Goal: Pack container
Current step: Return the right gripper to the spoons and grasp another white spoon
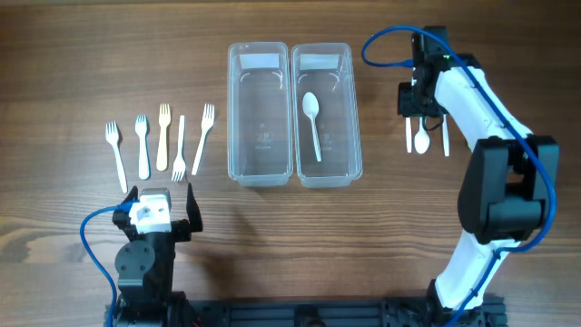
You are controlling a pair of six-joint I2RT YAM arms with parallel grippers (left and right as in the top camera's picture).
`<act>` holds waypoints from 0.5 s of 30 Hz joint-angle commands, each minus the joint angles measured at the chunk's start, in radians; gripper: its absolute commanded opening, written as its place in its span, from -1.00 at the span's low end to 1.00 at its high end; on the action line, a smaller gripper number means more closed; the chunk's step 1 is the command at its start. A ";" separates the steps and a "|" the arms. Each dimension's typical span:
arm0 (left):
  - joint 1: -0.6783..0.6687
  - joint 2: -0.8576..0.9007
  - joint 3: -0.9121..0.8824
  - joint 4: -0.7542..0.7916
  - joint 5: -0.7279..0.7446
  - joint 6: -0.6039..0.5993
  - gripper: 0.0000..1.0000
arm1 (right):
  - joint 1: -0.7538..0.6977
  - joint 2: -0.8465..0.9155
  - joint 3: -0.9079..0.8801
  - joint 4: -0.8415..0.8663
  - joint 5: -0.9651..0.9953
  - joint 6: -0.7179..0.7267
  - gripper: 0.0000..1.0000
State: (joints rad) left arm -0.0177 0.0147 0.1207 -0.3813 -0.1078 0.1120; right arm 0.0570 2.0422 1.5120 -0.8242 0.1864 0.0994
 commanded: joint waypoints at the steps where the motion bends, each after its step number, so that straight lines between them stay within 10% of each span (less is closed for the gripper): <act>1: -0.003 -0.006 -0.005 0.000 0.002 0.013 0.99 | 0.003 0.039 -0.003 0.011 -0.037 -0.025 -0.36; 15: -0.003 -0.006 -0.005 0.000 0.002 0.013 1.00 | 0.003 0.045 -0.144 0.149 -0.057 -0.034 -0.26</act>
State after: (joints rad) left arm -0.0177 0.0147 0.1207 -0.3813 -0.1074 0.1120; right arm 0.0570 2.0666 1.3998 -0.6933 0.1452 0.0784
